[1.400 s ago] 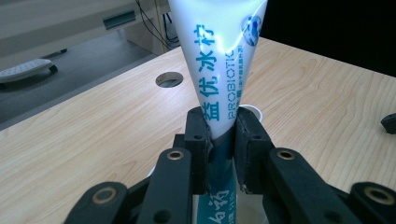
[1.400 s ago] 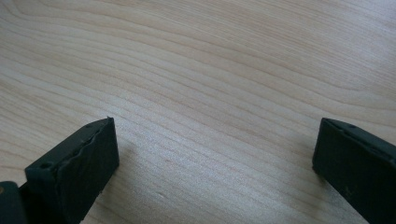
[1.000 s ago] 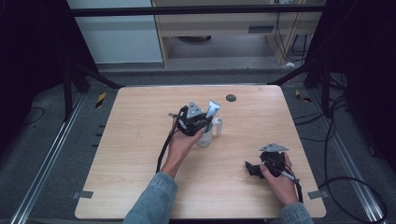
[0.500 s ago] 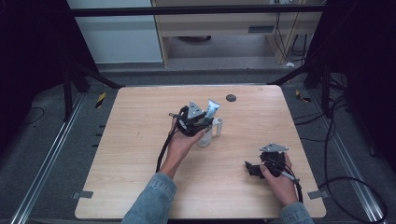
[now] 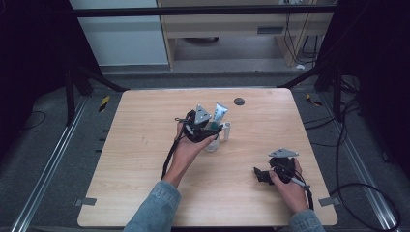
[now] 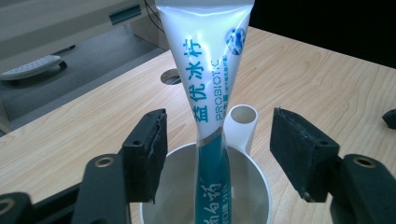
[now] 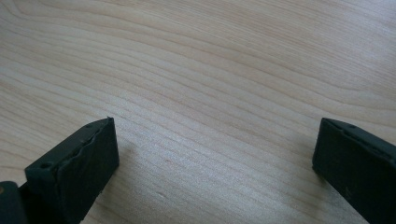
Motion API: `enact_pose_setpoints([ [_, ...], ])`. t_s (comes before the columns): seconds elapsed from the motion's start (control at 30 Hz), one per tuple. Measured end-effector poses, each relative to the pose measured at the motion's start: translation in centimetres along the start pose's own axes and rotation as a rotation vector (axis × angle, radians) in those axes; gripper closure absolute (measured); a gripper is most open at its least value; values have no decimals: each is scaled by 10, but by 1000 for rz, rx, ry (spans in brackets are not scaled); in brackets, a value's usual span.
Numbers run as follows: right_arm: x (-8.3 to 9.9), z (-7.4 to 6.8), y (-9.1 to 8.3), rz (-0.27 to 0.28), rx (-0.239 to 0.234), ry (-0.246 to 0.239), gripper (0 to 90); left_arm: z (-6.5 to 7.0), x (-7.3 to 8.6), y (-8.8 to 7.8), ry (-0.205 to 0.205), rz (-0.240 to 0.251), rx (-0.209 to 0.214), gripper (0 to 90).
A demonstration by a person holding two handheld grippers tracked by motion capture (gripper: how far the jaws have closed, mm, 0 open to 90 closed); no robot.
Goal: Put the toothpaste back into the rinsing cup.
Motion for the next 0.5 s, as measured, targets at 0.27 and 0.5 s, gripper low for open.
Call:
enact_pose_setpoints([
  [0.27, 0, 0, 0, 0, 0, 0, 6, 9, -2, -3, 22, -19, -5, 220],
  [0.5, 0, 0, 0, 0, 0, 1, 6, 15, 3, -7, 7, -65, 0, 107],
])
Point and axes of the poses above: each handheld gripper's, and its own axes: y roughly forward along the jaws, x roughly out of its underside, z roughly to its right, the point moved 9 cm from there along y, roughly forward along the jaws, and after that the axes turned 6 degrees about x, right-handed, at the moved point
